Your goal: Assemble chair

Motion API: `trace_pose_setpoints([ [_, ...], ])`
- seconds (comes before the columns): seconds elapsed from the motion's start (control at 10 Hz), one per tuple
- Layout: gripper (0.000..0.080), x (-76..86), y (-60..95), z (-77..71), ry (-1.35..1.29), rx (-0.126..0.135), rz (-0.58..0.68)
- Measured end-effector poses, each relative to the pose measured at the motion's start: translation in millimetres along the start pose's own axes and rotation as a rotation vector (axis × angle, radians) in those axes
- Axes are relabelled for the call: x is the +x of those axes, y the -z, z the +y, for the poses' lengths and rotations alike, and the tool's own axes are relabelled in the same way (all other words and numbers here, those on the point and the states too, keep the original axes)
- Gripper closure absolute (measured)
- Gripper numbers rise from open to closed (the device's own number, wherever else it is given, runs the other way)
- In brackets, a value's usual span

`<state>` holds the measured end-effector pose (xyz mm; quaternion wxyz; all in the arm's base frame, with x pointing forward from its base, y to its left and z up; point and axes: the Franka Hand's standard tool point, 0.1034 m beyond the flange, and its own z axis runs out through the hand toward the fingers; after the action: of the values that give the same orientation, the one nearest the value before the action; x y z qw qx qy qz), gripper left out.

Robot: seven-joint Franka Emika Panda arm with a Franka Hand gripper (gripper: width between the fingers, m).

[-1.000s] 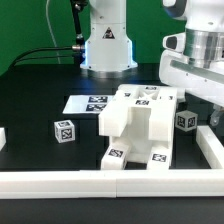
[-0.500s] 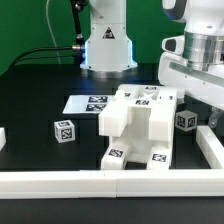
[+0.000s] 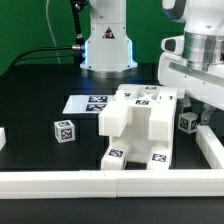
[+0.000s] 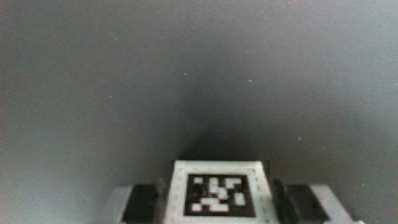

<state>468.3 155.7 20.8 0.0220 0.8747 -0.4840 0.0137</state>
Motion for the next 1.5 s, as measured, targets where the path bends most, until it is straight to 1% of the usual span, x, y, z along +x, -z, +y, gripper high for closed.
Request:
trace_pose_setpoints([
  [0.1, 0.0521, -10.8, 16.0, -7.2, -0.012, 0.025, -0.021],
  [0.2, 0.0521, -22.5, 33.9, -11.1, -0.014, 0.055, -0.038],
  [0.3, 0.0521, -31.6, 48.8, -9.1, -0.013, 0.077, -0.053],
  [0.4, 0.0521, -35.9, 65.0, -2.2, -0.006, 0.099, -0.072],
  [0.5, 0.0520, -35.7, 90.1, 11.4, 0.015, 0.127, -0.097],
  [0.6, 0.0520, -25.8, 108.5, 23.1, 0.068, 0.146, -0.113],
  [0.7, 0.0520, -5.2, 133.3, 36.4, 0.085, 0.179, -0.134],
  [0.8, 0.0520, 20.7, 145.9, 47.2, 0.148, 0.216, -0.139],
  [0.9, 0.0520, 49.2, 144.4, 55.8, 0.190, 0.236, -0.134],
  [1.0, 0.0520, 63.4, 140.8, 56.3, 0.191, 0.240, -0.129],
  [1.1, 0.0520, 60.5, 132.3, 54.6, 0.190, 0.229, -0.128],
  [1.3, 0.0519, 64.2, 114.7, 54.4, 0.204, 0.203, -0.129],
  [1.4, 0.0519, 65.3, 109.6, 54.5, 0.208, 0.193, -0.127],
  [1.5, 0.0518, 68.0, 109.0, 59.1, 0.256, 0.202, -0.122],
])
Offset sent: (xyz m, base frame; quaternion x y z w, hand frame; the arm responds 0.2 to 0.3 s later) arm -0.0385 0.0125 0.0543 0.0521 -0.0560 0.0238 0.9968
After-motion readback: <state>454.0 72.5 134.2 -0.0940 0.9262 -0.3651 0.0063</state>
